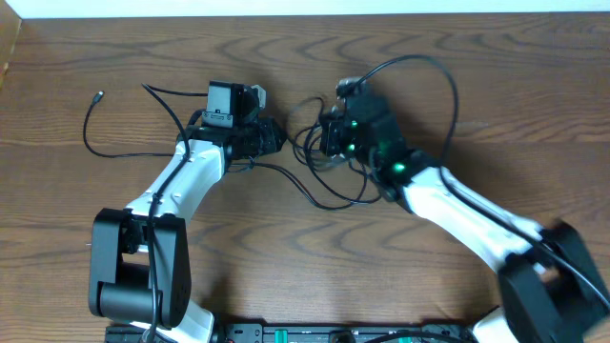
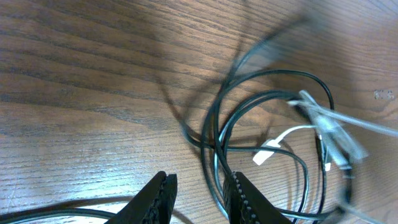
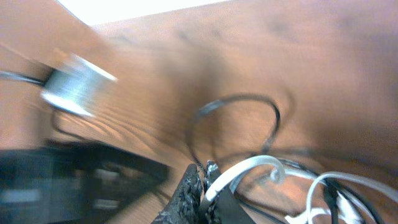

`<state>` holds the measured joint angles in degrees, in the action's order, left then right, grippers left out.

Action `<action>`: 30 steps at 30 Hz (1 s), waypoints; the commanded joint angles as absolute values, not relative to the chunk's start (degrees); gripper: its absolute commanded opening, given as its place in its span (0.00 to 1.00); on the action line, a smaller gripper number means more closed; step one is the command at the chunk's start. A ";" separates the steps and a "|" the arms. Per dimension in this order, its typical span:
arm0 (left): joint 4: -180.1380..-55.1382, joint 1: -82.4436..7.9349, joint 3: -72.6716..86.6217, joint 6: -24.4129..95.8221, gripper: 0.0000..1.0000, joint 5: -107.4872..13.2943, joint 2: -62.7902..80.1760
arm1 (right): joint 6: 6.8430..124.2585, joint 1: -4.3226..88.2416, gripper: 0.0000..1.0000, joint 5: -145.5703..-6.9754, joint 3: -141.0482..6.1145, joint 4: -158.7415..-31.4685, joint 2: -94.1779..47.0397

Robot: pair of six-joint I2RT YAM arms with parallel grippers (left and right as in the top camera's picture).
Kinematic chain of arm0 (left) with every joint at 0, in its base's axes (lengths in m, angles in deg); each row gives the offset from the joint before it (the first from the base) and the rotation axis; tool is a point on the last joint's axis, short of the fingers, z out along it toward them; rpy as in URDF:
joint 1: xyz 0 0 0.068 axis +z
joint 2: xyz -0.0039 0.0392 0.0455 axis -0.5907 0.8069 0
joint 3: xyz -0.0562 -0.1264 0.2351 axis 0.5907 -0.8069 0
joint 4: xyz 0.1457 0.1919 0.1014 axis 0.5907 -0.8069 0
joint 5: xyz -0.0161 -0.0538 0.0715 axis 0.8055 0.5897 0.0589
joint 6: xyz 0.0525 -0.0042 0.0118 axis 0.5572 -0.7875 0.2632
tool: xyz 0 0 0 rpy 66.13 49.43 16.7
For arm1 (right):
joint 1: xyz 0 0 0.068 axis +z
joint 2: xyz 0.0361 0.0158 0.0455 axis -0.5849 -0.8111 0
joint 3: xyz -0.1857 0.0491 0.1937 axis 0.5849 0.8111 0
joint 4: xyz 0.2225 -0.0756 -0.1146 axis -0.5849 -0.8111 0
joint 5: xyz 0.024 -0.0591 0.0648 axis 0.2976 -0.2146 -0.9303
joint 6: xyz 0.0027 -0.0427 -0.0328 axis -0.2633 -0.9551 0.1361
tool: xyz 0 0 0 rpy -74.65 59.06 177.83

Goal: Untangle cables

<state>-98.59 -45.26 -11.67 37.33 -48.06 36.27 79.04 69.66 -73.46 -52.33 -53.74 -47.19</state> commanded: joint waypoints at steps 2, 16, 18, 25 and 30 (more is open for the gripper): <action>-98.50 -45.29 -10.14 38.03 0.31 -48.43 36.59 | 76.15 69.49 0.01 -73.75 -52.64 -52.56 -39.69; -98.48 -45.29 -10.14 38.03 0.32 -48.43 36.59 | 68.70 69.42 0.01 -76.74 -52.64 -38.75 -34.86; -98.48 -45.29 -10.14 38.03 0.32 -48.43 36.59 | 68.70 69.42 0.01 -76.17 -52.64 -37.63 -34.86; -98.48 -45.29 -10.14 38.03 0.32 -48.43 36.59 | 68.70 69.42 0.01 -74.16 -52.64 -38.64 -34.88; -98.48 -45.29 -10.14 38.05 0.38 -48.43 36.59 | 68.72 69.42 0.01 -74.21 -52.64 -31.14 -34.88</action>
<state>-98.55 -45.26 -11.67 37.49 -48.08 36.27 69.94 69.55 -74.86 -52.22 -34.09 -36.10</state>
